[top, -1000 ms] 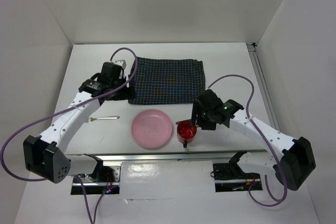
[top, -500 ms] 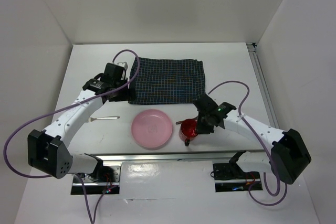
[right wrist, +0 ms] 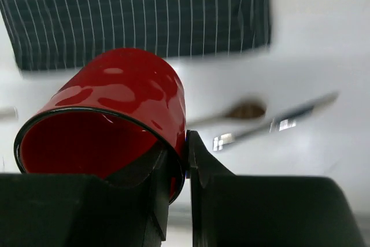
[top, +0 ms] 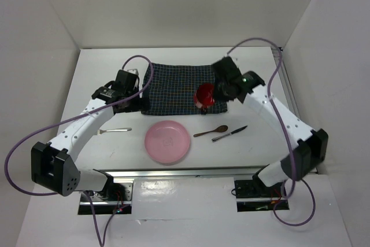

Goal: Set the dinner table for one person

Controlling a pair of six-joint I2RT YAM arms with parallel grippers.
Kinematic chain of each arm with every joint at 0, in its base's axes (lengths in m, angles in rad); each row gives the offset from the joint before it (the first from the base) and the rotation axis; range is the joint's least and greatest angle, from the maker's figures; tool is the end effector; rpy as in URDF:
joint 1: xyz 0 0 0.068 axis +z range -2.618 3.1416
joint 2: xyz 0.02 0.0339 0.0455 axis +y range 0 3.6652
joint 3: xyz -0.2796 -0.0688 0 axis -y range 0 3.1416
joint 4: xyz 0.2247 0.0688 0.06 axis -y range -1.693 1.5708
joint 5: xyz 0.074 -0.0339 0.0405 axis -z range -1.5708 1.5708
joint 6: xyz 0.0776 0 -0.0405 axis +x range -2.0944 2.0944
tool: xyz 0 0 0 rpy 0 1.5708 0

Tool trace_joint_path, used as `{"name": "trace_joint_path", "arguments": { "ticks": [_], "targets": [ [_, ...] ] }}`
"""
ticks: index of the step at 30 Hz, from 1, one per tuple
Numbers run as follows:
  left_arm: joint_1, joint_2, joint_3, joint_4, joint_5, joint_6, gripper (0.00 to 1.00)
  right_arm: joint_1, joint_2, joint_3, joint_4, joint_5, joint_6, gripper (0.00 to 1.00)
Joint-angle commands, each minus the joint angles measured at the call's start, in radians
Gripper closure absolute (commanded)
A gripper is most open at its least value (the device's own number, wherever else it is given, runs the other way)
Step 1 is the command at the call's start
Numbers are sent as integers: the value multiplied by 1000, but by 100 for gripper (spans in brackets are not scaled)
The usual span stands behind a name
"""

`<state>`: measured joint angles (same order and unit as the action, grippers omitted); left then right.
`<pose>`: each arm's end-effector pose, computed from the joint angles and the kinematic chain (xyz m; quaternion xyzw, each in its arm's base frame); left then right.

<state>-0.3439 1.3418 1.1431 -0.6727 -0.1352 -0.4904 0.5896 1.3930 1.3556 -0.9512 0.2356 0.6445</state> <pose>0.2726 -0.0865 0.2848 -0.0917 0.9331 -0.0805 0.3382 0.2424 0.1404 0.3154 0.0598 0.9500 0.0731 0.2976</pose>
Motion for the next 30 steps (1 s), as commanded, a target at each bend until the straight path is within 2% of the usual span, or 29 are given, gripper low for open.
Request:
{"name": "trace_joint_path", "arguments": {
  "ticks": [1,4,5,6,9,12,17,22,30],
  "targets": [
    [-4,3,-2,-51,-67,-66,0,-91,203,205,73,103,-199,100],
    [-15,-19,-2,-76,-76,-82,0,-194,354,416,95,51,-267,100],
    [-24,-44,-14,-88,-76,-92,0,-236,454,472,95,33,-285,100],
    [-24,-59,-31,-88,-76,-93,0,-252,503,582,95,24,-286,100],
    [-33,-104,-54,-97,-63,-111,0,-287,664,764,80,-4,-286,100],
    [-46,-116,-92,-107,-53,-138,0,-315,782,891,71,-15,-261,100],
    [-93,-167,-173,-130,-41,-224,0,-350,886,965,62,-38,-243,100],
    [-145,-197,-249,-132,-10,-332,0,-386,946,965,81,-64,-224,100],
    [-190,-207,-312,-143,31,-376,0,-405,1003,956,132,-74,-215,100]
  ]
}}
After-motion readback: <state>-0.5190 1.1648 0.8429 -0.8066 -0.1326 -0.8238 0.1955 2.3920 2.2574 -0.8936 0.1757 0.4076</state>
